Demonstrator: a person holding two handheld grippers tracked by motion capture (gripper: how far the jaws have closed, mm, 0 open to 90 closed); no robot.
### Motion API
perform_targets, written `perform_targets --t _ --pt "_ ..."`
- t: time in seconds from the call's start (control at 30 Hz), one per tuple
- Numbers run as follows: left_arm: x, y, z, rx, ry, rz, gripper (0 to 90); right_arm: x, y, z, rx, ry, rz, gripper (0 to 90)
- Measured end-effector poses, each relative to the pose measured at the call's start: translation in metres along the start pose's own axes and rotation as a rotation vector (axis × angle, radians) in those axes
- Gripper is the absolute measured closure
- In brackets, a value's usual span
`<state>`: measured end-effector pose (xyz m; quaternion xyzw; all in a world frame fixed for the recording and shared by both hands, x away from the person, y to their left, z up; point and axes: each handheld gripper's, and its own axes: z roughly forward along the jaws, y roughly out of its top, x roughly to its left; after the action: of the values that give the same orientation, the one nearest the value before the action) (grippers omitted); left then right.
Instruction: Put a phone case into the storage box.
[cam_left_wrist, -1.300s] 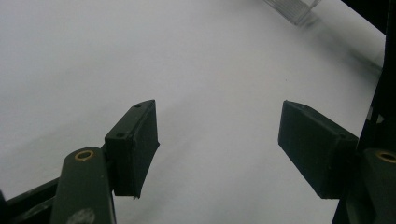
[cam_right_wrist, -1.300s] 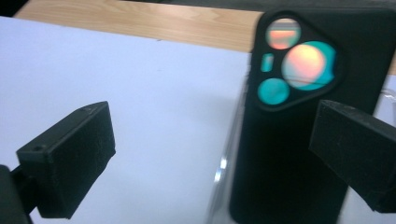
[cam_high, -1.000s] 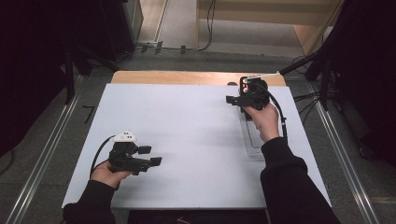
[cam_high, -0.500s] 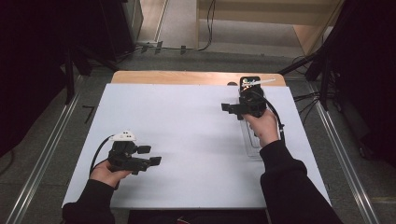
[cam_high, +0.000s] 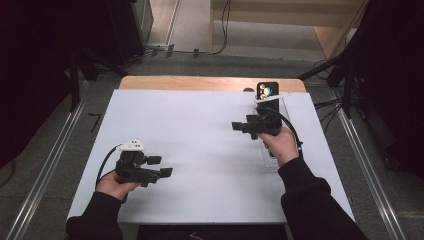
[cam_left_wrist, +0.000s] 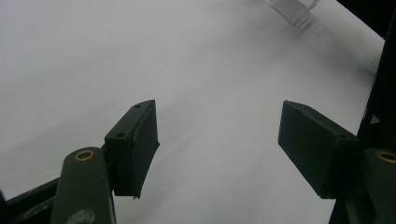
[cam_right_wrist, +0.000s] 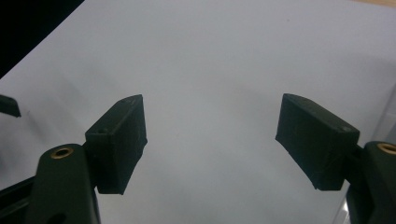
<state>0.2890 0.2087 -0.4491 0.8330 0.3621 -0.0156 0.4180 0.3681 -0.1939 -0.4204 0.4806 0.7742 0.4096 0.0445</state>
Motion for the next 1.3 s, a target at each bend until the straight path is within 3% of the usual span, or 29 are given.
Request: perform_targets --t 0.43,0.83,1.3 --pt "0.0 0.0 0.001 0.001 -0.008 0.004 28.7 0.015 -0.025 -0.009 0.03 0.063 -0.069 23.4" --pt "-0.001 0.0 0.002 0.004 -0.022 0.003 28.8 0.021 -0.049 -0.013 0.055 0.086 -0.133 23.1" --pt "-0.003 0.0 0.004 0.016 -0.052 0.011 28.7 0.021 -0.069 -0.018 0.077 0.11 -0.15 22.7"
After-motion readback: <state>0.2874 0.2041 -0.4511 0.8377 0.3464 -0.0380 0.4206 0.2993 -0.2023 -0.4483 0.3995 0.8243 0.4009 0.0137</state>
